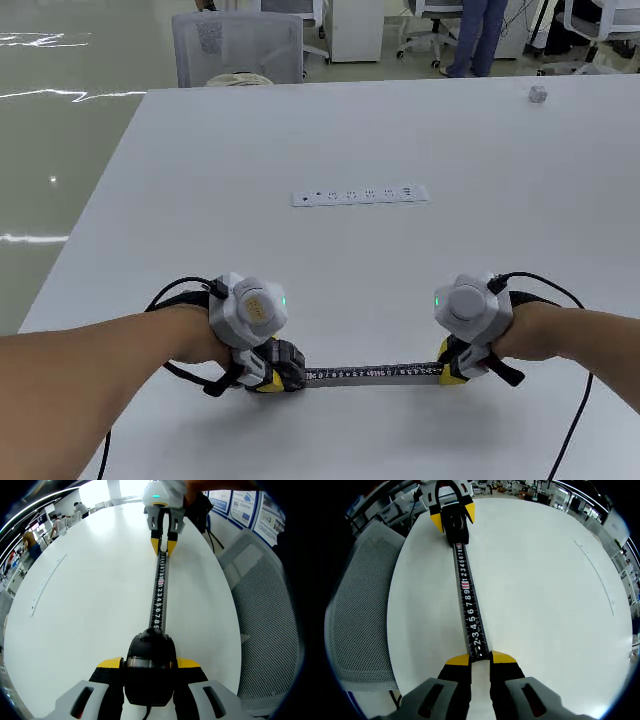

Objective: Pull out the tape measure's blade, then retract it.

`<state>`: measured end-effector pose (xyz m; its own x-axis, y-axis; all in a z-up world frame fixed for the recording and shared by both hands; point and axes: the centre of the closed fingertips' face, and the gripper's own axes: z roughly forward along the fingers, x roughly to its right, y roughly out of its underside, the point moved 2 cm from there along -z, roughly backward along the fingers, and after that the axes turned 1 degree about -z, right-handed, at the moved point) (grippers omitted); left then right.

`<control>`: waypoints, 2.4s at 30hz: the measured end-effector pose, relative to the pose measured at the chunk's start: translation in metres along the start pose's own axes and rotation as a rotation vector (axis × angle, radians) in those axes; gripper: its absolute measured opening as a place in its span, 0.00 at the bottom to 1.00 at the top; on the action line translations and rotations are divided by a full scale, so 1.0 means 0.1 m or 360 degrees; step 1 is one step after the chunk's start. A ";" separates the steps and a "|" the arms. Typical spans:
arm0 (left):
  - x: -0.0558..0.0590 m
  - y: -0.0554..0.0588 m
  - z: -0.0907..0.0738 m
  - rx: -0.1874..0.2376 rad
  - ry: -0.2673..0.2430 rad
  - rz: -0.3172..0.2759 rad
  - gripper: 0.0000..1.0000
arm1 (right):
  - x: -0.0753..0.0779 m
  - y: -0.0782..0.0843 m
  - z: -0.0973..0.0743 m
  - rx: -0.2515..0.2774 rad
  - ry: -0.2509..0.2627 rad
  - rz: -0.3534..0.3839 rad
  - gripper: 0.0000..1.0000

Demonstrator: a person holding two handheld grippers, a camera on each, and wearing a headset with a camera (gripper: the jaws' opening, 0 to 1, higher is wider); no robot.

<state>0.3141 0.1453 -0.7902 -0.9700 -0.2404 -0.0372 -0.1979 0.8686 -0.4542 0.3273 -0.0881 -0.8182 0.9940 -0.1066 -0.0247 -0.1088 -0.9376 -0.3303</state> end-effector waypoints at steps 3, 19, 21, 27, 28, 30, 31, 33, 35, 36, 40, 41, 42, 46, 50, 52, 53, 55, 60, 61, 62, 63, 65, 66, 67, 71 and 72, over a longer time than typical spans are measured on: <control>0.00 0.00 0.00 -0.0001 0.0000 0.0000 0.35 | 0.01 0.02 -0.01 -0.0006 0.0001 -0.0002 0.12; 0.00 0.00 0.00 0.0001 -0.0001 -0.0005 0.35 | 0.02 0.10 -0.04 -0.0011 0.0013 0.0018 0.12; 0.00 0.00 0.00 0.0000 -0.0001 -0.0004 0.35 | 0.02 0.11 -0.05 -0.0014 0.0013 0.0024 0.12; 0.00 0.00 0.00 0.0003 -0.0005 -0.0008 0.35 | 0.03 0.14 -0.06 -0.0017 0.0014 0.0022 0.12; 0.00 0.00 0.00 0.0002 -0.0005 -0.0008 0.35 | 0.03 0.15 -0.06 -0.0020 0.0014 0.0020 0.12; 0.00 0.00 0.00 0.0001 -0.0004 -0.0008 0.35 | 0.03 0.15 -0.06 -0.0021 0.0016 0.0019 0.12; 0.00 0.00 0.00 0.0001 -0.0004 -0.0006 0.35 | 0.03 0.15 -0.06 -0.0021 0.0016 0.0021 0.12; 0.00 0.00 0.00 0.0002 -0.0004 -0.0007 0.35 | 0.03 0.16 -0.07 -0.0020 0.0018 0.0023 0.12; 0.01 0.00 0.00 0.0002 -0.0004 -0.0007 0.35 | 0.03 0.18 -0.07 -0.0021 0.0019 0.0025 0.12; 0.01 0.00 0.00 0.0002 -0.0004 -0.0008 0.35 | 0.03 0.18 -0.07 -0.0021 0.0019 0.0027 0.12; 0.01 0.00 0.00 0.0004 -0.0004 -0.0012 0.35 | 0.04 0.21 -0.08 -0.0022 0.0022 0.0029 0.12; 0.01 0.00 -0.01 0.0004 -0.0003 -0.0011 0.35 | 0.04 0.21 -0.08 -0.0022 0.0023 0.0029 0.12; 0.01 0.00 -0.01 0.0003 -0.0003 -0.0011 0.35 | 0.04 0.21 -0.08 -0.0023 0.0023 0.0031 0.12; 0.00 0.00 -0.01 0.0006 -0.0002 -0.0014 0.35 | 0.04 0.22 -0.08 -0.0022 0.0025 0.0035 0.12; 0.00 0.01 0.00 0.0005 -0.0003 -0.0013 0.35 | 0.04 0.23 -0.09 -0.0021 0.0025 0.0038 0.12; 0.00 0.01 0.00 0.0007 -0.0003 -0.0014 0.35 | 0.04 0.24 -0.09 -0.0020 0.0027 0.0041 0.12; 0.00 0.01 0.00 0.0008 -0.0003 -0.0015 0.35 | 0.04 0.24 -0.09 -0.0020 0.0028 0.0040 0.12; 0.00 0.01 0.00 0.0006 -0.0003 -0.0014 0.35 | 0.04 0.24 -0.09 -0.0018 0.0028 0.0041 0.12; 0.00 0.00 0.00 0.0009 -0.0004 -0.0015 0.35 | 0.04 0.25 -0.09 -0.0007 0.0028 0.0066 0.13; 0.00 0.00 0.00 0.0010 -0.0004 -0.0013 0.35 | 0.04 0.24 -0.10 -0.0002 0.0035 0.0028 0.13; 0.00 0.00 0.00 0.0011 -0.0004 -0.0013 0.35 | 0.04 0.24 -0.10 -0.0010 0.0041 0.0002 0.13; 0.00 0.00 0.00 0.0012 -0.0003 -0.0013 0.35 | 0.03 0.23 -0.10 -0.0021 0.0044 -0.0006 0.14; 0.00 0.00 0.00 0.0013 -0.0001 -0.0012 0.35 | 0.02 0.22 -0.10 -0.0028 0.0045 -0.0021 0.14; 0.00 0.00 0.00 0.0013 -0.0001 -0.0013 0.35 | 0.03 0.23 -0.10 -0.0026 0.0045 -0.0016 0.14; 0.00 0.00 0.00 0.0013 -0.0001 -0.0011 0.35 | 0.03 0.23 -0.10 -0.0018 0.0042 0.0001 0.14; 0.00 0.00 0.00 0.0017 -0.0001 -0.0007 0.35 | 0.03 0.23 -0.10 -0.0002 0.0032 -0.0016 0.15; 0.00 0.00 0.00 0.0017 -0.0001 -0.0008 0.35 | 0.03 0.23 -0.10 -0.0006 0.0031 -0.0021 0.15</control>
<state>0.3143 0.1450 -0.7902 -0.9689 -0.2448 -0.0353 -0.2011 0.8627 -0.4639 0.3279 -0.1132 -0.8165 0.9949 -0.1006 -0.0017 -0.0956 -0.9403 -0.3267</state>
